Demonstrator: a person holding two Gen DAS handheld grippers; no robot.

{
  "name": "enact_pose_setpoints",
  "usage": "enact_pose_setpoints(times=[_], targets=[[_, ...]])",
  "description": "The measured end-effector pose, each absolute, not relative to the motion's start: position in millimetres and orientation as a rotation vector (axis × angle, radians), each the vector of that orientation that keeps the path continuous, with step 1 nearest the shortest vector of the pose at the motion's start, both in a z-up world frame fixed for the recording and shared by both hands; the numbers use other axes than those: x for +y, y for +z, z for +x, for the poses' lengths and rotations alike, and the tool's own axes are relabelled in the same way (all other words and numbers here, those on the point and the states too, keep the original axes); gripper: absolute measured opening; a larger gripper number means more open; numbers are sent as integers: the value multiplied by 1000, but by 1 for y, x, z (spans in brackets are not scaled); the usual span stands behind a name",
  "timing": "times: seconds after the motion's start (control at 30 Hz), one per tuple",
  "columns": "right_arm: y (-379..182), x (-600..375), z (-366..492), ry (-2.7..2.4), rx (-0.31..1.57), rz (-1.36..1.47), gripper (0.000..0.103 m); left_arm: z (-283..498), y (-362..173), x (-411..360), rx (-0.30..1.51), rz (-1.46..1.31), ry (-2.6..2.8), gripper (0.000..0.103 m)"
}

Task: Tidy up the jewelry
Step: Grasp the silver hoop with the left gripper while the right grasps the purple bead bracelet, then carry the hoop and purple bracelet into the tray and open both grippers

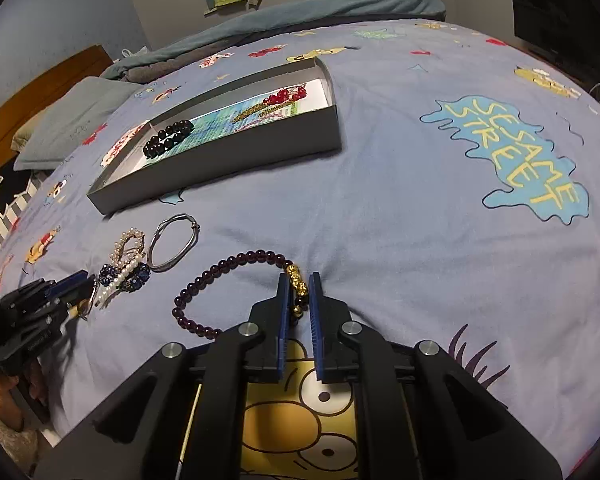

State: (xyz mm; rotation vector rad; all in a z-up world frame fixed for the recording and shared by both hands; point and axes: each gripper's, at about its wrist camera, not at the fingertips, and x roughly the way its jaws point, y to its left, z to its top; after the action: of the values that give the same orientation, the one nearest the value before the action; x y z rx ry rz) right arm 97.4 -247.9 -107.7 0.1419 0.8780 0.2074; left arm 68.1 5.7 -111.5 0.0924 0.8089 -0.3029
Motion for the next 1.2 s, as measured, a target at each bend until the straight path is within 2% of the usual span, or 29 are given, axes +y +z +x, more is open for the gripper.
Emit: enact_pose_setpoints(times=[0.07,0.23,0.8,1.2], targets=[[-106,-242,95,192,866,99,9,67,-111,6,806,98,-298,9],[-101,-235,92,166,845,45,9,64,-109,7,799,115,-301,5],[-69,-217,79,143,752,-63,8,53,-81,20,735,78,-335,4],[-20,-203,97,199,646,-79,7,61,-26,40,641,56,-315,4]])
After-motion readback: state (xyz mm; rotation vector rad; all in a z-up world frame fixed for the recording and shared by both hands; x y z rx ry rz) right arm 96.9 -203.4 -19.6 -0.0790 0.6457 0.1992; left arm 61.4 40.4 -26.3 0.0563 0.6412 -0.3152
